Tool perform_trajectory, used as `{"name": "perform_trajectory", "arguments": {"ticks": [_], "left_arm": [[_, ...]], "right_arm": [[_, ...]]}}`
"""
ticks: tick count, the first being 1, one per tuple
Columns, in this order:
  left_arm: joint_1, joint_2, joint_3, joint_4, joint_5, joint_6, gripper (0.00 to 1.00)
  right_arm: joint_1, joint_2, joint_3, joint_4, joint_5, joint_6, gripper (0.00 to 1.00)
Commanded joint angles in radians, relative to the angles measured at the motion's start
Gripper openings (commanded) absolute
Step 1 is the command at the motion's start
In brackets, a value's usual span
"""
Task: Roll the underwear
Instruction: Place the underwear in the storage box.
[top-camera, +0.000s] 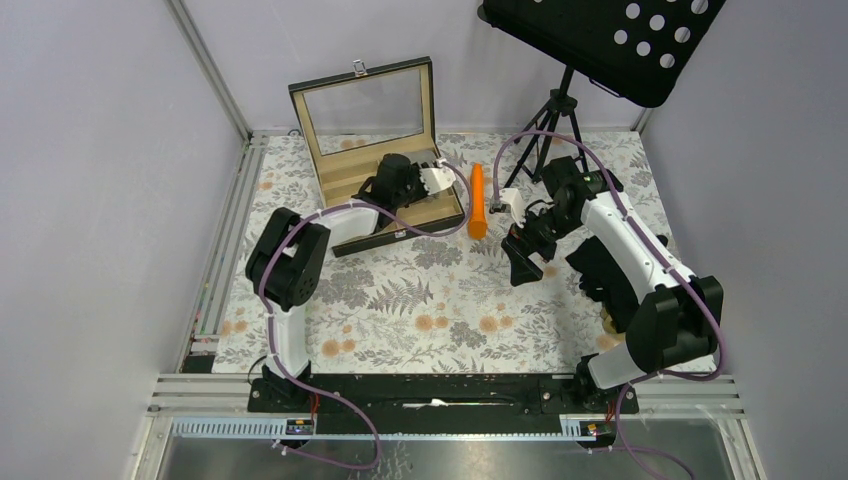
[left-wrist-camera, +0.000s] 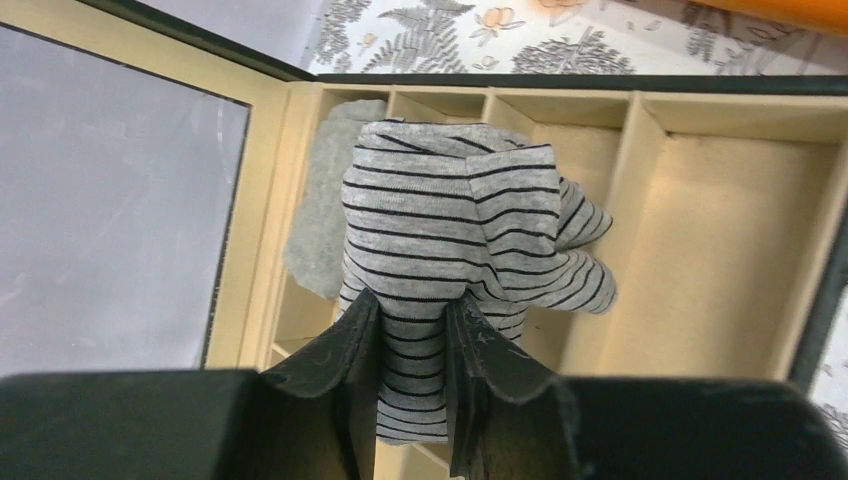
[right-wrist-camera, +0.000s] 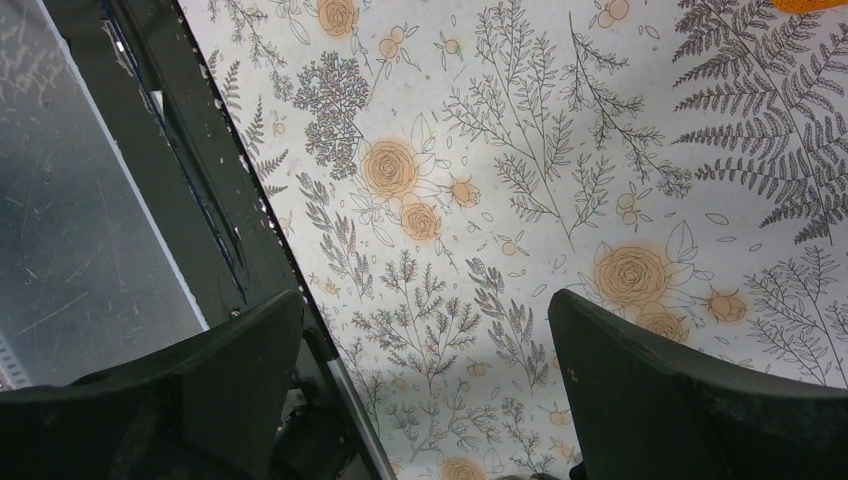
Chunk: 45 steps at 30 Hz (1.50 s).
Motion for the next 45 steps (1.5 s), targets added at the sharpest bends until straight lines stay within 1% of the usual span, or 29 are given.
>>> {"name": "perform_trajectory", "arguments": {"ticks": [1,8,12,16,17,19,23,25,28,33,36,38,41,45], "left_arm": [[0.010,0.022,0.057,0.062,-0.021,0.024,0.00],[-0.005,0.051,0.042,0.006,-0.001,0.048,0.00],[-0.009,0.052,0.027,-0.105,0.081,0.089,0.00],[-0.011,0.039,0.016,-0.203,0.163,0.089,0.00],[-0.011,0.043,0.029,-0.248,0.193,0.092,0.00],[-0.011,0.072,0.092,-0.397,0.252,0.104,0.00],[-0.009,0.195,0.307,-0.717,0.297,0.065,0.00],[-0.006,0.252,0.395,-0.817,0.312,0.042,0.00],[-0.005,0.312,0.469,-0.869,0.284,-0.007,0.00],[0.008,0.381,0.557,-0.842,0.158,-0.166,0.00],[0.026,0.419,0.627,-0.897,0.143,-0.219,0.00],[0.029,0.437,0.663,-0.954,0.128,-0.212,0.00],[0.029,0.426,0.674,-1.029,0.100,-0.172,0.00],[0.031,0.352,0.635,-1.029,0.046,-0.128,0.00]], "right_arm": [[-0.007,-0.023,0.001,-0.005,-0.010,0.007,0.99],[-0.007,-0.035,-0.011,-0.006,-0.009,0.009,0.99],[-0.007,-0.041,-0.022,-0.006,-0.009,0.009,0.99],[-0.008,-0.042,-0.022,-0.006,-0.005,0.008,0.99],[-0.008,-0.044,-0.024,-0.007,-0.005,0.008,0.99],[-0.010,-0.045,-0.026,-0.008,-0.008,0.008,1.00],[-0.010,-0.049,-0.033,-0.008,-0.014,0.008,0.99],[-0.011,-0.052,-0.035,-0.009,-0.012,0.008,0.99],[-0.011,-0.057,-0.041,-0.009,-0.009,0.008,0.99],[-0.013,-0.067,-0.050,-0.010,-0.005,0.012,0.99],[-0.014,-0.072,-0.055,-0.014,-0.002,0.011,0.99],[-0.014,-0.075,-0.055,-0.017,0.002,0.011,0.99],[-0.015,-0.079,-0.056,-0.016,0.009,0.011,1.00],[-0.016,-0.081,-0.057,-0.017,0.007,0.011,1.00]]}}
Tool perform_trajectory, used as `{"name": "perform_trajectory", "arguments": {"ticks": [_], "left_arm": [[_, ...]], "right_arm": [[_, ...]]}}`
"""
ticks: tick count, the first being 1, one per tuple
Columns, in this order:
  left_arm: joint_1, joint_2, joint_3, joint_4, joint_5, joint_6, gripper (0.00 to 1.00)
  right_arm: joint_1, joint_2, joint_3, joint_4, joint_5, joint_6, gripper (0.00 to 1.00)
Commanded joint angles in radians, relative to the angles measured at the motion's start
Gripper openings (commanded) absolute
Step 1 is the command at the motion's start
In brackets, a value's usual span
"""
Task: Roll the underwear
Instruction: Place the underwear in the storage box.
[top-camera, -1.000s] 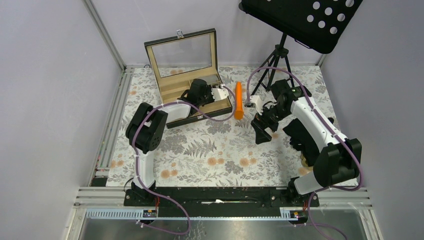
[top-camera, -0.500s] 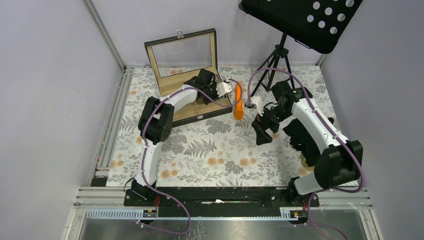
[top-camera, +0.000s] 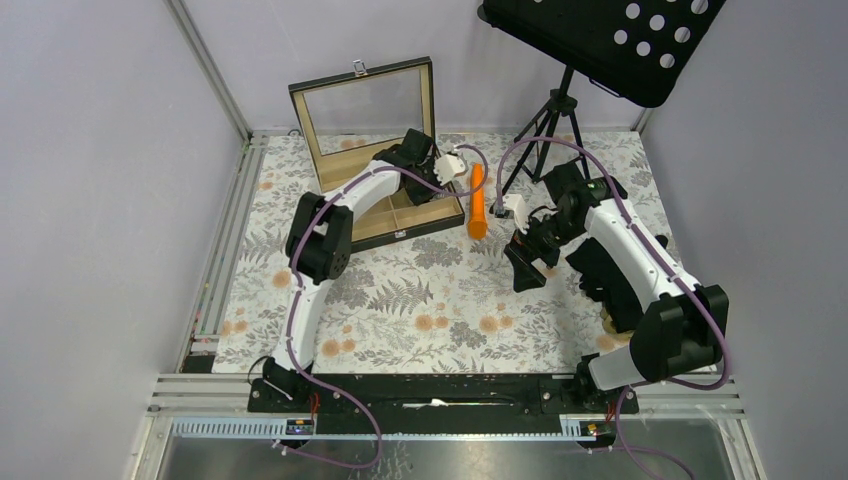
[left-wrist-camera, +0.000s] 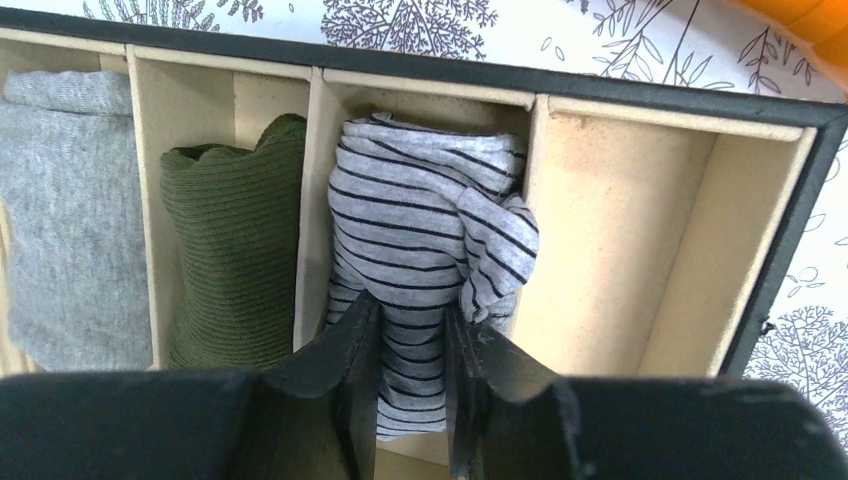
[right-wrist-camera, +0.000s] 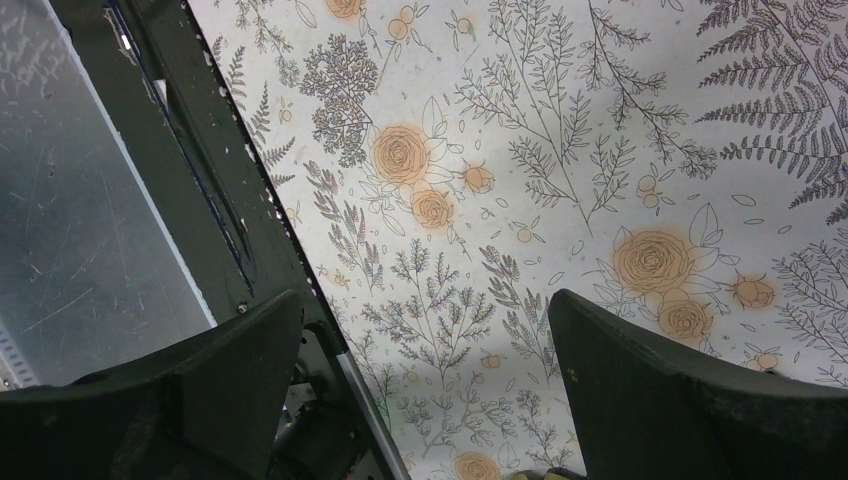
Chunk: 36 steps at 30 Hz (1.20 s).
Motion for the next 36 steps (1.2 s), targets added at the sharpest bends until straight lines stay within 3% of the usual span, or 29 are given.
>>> {"name": "perform_trajectory", "arguments": {"ticks": [1,10,15,20,31,36], "left_arm": [[0.014,-0.022,-0.061,-0.183,-0.103,0.016,0.00],[0.011,0.025,-0.004,-0.229,-0.153,0.011,0.00],[0.011,-0.003,-0.017,-0.226,-0.134,-0.012,0.22],[0.013,-0.096,-0.005,-0.229,-0.068,-0.032,0.33],[0.027,-0.198,-0.040,-0.245,-0.079,-0.028,0.45],[0.028,-0.312,-0.053,-0.217,0.035,-0.115,0.48]], "right_arm": [[-0.007,-0.035,-0.002,-0.018,0.005,0.008,0.99],[-0.007,-0.011,0.021,-0.016,-0.009,0.013,0.99],[-0.007,-0.023,0.015,-0.014,0.004,0.019,0.99],[-0.012,-0.041,0.039,-0.001,0.036,0.050,0.99],[-0.050,-0.062,0.061,0.090,0.134,0.150,0.99],[-0.125,-0.195,0.008,0.262,0.285,0.345,0.99]]}}
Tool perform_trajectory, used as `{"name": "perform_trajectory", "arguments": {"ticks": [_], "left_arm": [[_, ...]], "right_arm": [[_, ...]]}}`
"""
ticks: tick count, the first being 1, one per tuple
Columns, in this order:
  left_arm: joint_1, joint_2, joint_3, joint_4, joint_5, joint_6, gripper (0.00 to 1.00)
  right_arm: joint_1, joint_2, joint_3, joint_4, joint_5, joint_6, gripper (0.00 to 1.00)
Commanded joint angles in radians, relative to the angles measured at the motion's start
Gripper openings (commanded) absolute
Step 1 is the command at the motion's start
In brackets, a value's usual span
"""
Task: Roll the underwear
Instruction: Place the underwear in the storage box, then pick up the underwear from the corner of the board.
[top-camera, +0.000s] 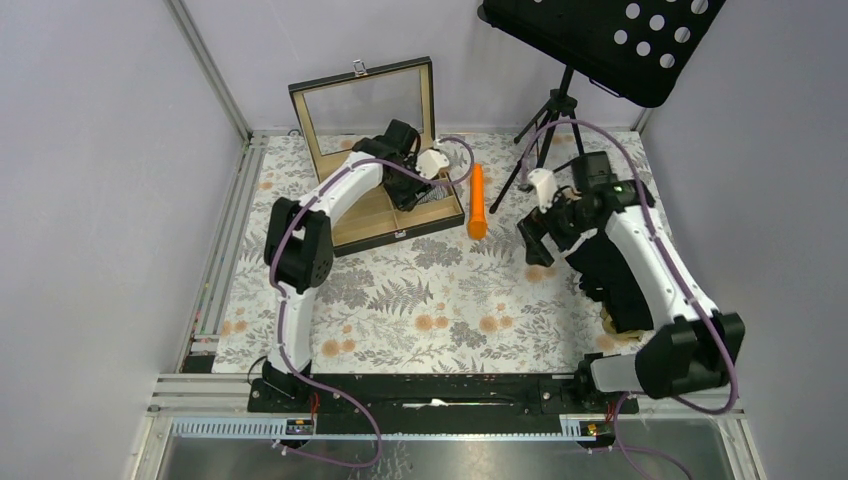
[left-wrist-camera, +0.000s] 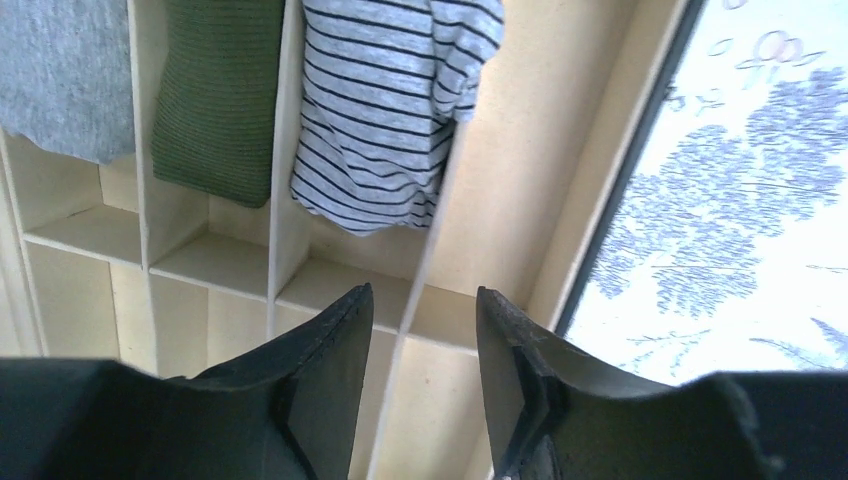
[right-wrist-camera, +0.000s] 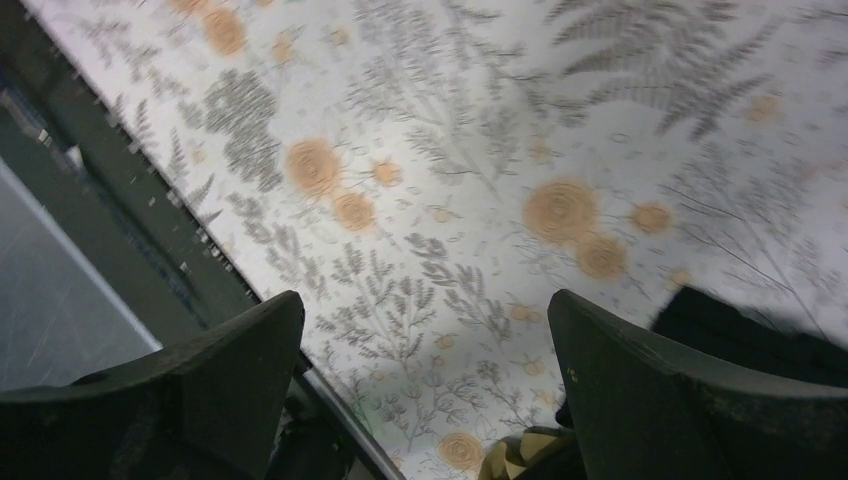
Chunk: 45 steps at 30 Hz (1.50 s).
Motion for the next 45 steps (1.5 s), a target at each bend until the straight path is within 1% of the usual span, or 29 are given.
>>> {"name": "perform_trajectory", "arguments": {"ticks": [1,3,5,6,7,8,10,13,14,15,19,23,24,28,33,35,40,45], "left_arm": [[0.003,-0.189,-0.027,0.044,0.119,-0.110,0.49],[0.003,-0.297,-0.116,0.170,0.181,-0.223,0.49],[0.001,-0.445,-0.284,0.388,0.224,-0.349,0.51],[-0.004,-0.523,-0.382,0.497,0.233,-0.402,0.57],[-0.017,-0.585,-0.466,0.599,0.227,-0.442,0.65],[-0.032,-0.639,-0.547,0.647,0.224,-0.458,0.69],[-0.070,-0.642,-0.560,0.613,0.229,-0.453,0.70],[-0.086,-0.645,-0.595,0.578,0.296,-0.461,0.69],[-0.090,-0.654,-0.614,0.579,0.306,-0.455,0.68],[-0.095,-0.663,-0.628,0.578,0.312,-0.448,0.68],[-0.101,-0.684,-0.657,0.540,0.321,-0.419,0.68],[-0.101,-0.689,-0.662,0.505,0.310,-0.378,0.68],[-0.101,-0.685,-0.657,0.492,0.308,-0.371,0.67],[-0.101,-0.671,-0.634,0.448,0.304,-0.355,0.67],[-0.101,-0.672,-0.642,0.453,0.315,-0.367,0.67],[-0.101,-0.668,-0.639,0.456,0.318,-0.374,0.67],[-0.101,-0.655,-0.612,0.439,0.315,-0.372,0.66],[-0.101,-0.647,-0.587,0.399,0.308,-0.341,0.66]], "right_arm": [[-0.056,-0.170,-0.040,0.170,0.193,0.222,0.99],[-0.058,-0.221,-0.104,0.179,0.283,0.252,0.99],[-0.067,-0.233,-0.152,0.147,0.348,0.251,0.99],[-0.082,-0.225,-0.166,0.121,0.365,0.246,0.99],[-0.103,-0.212,-0.180,0.100,0.381,0.237,0.99],[-0.124,-0.194,-0.195,0.088,0.399,0.229,0.98],[-0.178,-0.145,-0.230,0.070,0.421,0.193,0.94],[-0.234,-0.055,-0.235,0.060,0.421,0.157,0.77],[-0.235,-0.036,-0.229,0.071,0.424,0.153,0.73],[-0.235,-0.022,-0.220,0.088,0.431,0.155,0.71],[-0.235,0.032,-0.207,0.191,0.487,0.120,0.66],[-0.235,0.124,-0.195,0.240,0.510,0.069,0.56],[-0.235,0.143,-0.191,0.250,0.515,0.065,0.55],[-0.236,0.203,-0.179,0.290,0.567,0.038,0.53],[-0.235,0.225,-0.188,0.340,0.629,0.005,0.50],[-0.235,0.233,-0.201,0.358,0.651,-0.005,0.47],[-0.236,0.252,-0.223,0.381,0.653,-0.019,0.33],[-0.235,0.233,-0.194,0.374,0.648,0.001,0.11]]}}
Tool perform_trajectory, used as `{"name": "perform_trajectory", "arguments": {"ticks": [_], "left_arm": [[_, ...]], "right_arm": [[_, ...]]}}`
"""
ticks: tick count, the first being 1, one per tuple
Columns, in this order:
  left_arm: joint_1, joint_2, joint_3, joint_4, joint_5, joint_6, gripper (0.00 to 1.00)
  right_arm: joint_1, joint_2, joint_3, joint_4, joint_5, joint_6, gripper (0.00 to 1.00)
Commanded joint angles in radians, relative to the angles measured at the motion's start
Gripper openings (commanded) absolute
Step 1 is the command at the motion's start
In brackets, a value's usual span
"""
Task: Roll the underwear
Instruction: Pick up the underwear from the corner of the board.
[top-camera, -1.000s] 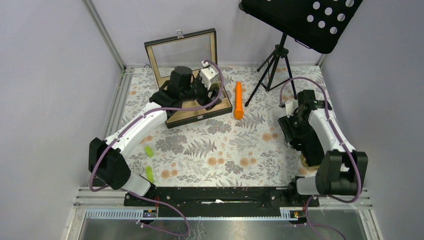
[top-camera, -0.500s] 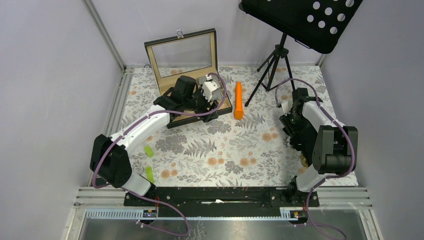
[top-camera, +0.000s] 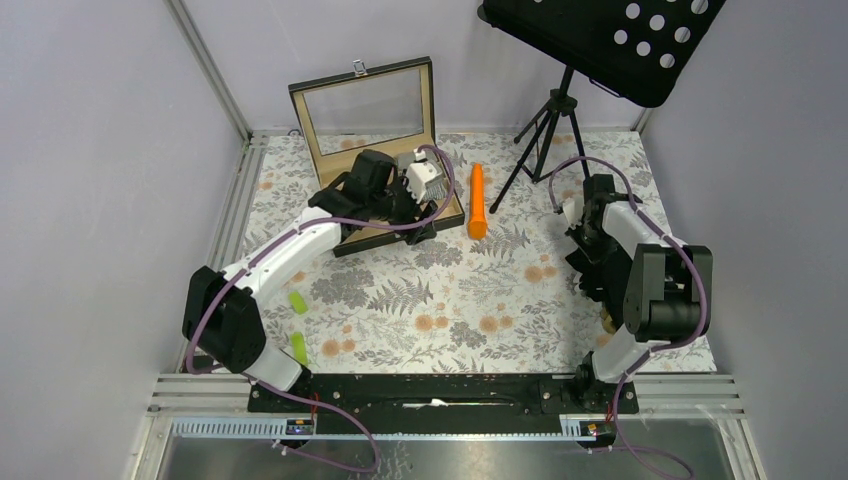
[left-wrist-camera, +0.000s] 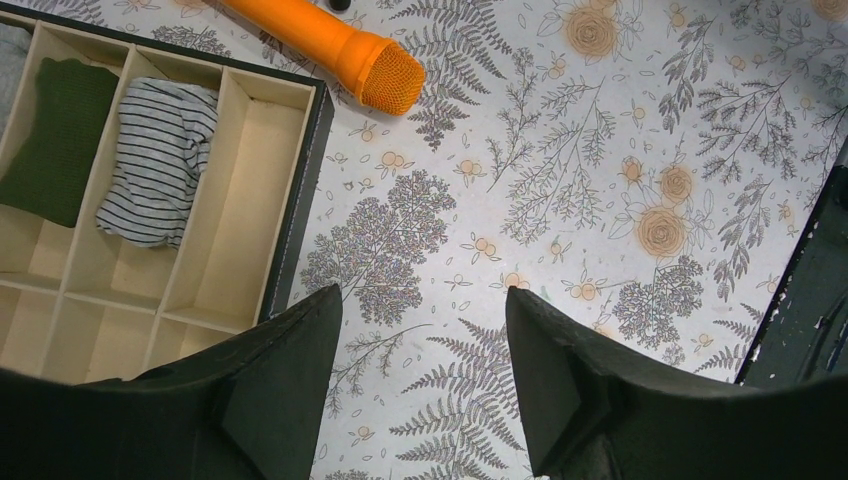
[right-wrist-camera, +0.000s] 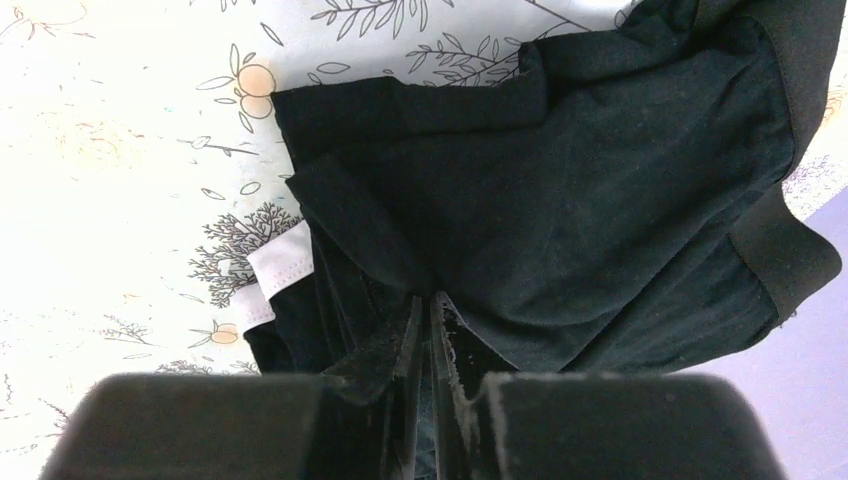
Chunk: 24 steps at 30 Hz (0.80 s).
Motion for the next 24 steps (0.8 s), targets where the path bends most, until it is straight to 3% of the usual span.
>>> {"name": "perform_trajectory", "arguments": {"ticks": [1,3,9,16,21,24], "left_arm": [[0.003,0.007,0.066,-0.012,0.013,0.029,0.66],[0.003,0.005,0.067,-0.013,0.007,0.032,0.66],[0.006,0.011,0.060,0.003,-0.012,0.021,0.66],[0.009,0.038,0.080,0.014,-0.028,0.007,0.66],[0.026,0.047,0.085,-0.006,-0.071,0.015,0.66],[0.044,0.053,0.083,-0.026,-0.097,0.031,0.66]], "right_arm": [[0.001,-0.036,0.041,-0.004,0.013,0.001,0.07],[0.001,-0.091,0.084,-0.066,-0.004,0.003,0.00],[0.003,-0.305,0.250,-0.214,-0.134,0.020,0.00],[0.035,-0.419,0.439,-0.466,-0.497,0.005,0.00],[0.356,-0.482,0.475,-0.519,-0.652,0.138,0.00],[0.395,-0.439,0.548,-0.515,-0.765,0.224,0.00]]}}
